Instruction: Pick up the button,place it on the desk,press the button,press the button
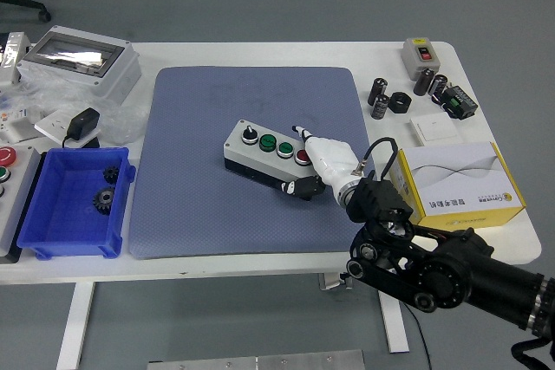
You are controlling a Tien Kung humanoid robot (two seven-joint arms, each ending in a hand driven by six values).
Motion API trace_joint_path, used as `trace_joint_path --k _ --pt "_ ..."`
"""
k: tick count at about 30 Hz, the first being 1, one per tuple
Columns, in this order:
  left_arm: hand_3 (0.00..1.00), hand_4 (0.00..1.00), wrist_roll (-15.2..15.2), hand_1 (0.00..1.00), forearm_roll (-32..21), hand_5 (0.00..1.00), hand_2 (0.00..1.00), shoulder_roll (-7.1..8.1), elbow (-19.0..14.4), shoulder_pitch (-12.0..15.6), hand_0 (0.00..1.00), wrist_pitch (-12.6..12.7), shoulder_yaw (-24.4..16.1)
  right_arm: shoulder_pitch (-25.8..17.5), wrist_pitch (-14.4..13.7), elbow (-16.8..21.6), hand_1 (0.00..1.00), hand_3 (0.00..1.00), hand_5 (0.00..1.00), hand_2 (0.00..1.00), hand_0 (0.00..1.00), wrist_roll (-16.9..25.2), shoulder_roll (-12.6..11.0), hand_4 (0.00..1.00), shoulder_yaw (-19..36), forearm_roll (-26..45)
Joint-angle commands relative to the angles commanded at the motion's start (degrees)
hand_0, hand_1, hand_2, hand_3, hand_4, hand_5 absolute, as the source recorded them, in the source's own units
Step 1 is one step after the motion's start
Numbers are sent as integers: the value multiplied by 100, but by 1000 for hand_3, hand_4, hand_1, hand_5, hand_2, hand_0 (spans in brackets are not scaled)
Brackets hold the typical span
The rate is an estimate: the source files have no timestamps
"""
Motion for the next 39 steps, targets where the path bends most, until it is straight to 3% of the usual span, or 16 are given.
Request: trace_joint_path --k 6,7,8,12,13,16,18,19,22,26,34,39 --pt "548 52 -33 484 -4 2 470 -2 15 12 566 6 0 -47 -66 48 269 578 63 362 54 432 -58 279 187 -56" --pt "549 55 -39 485 -15 2 472 -4 18 14 568 10 6 -54 -64 78 227 405 2 336 41 592 -96 92 252 -2" --pt "549 55 -38 485 -18 2 472 -4 17 17 568 12 8 -55 -30 97 227 405 2 336 41 741 -132 92 303 51" --pt "549 55 -12 485 -50 2 472 -2 8 28 568 34 30 25 392 201 227 405 2 336 41 1516 -342 92 396 256" --pt "550 58 -8 487 -52 2 474 0 6 28 570 37 32 56 504 242 233 322 2 343 44 1699 -383 31 390 294" --pt "550 58 -10 487 -43 2 474 2 6 15 570 37 29 168 877 327 233 322 2 343 44 2263 -473 31 317 314" --pt "550 58 -16 487 -25 2 474 -4 8 7 570 32 20 225 983 296 233 322 2 343 44 2541 -491 31 248 292" --pt "551 54 -18 486 -19 2 473 -8 9 3 570 29 18 249 1018 265 247 241 2 318 66 2686 -494 9 218 257" --pt "551 54 -18 486 -17 2 473 -22 10 -1 570 26 23 276 1032 120 247 241 2 318 66 3034 -490 9 105 130" --pt "551 51 7 487 -29 2 473 -36 -1 9 571 14 38 231 951 -55 242 228 2 292 81 3129 -445 4 75 -2" --pt "550 43 4 485 15 2 472 -53 -2 3 570 -20 16 81 797 -286 236 225 2 287 90 2868 -331 6 165 -294" --pt "549 30 14 483 27 2 470 -53 -1 13 568 -42 12 41 851 -299 230 223 2 275 86 2774 -327 7 290 -424"
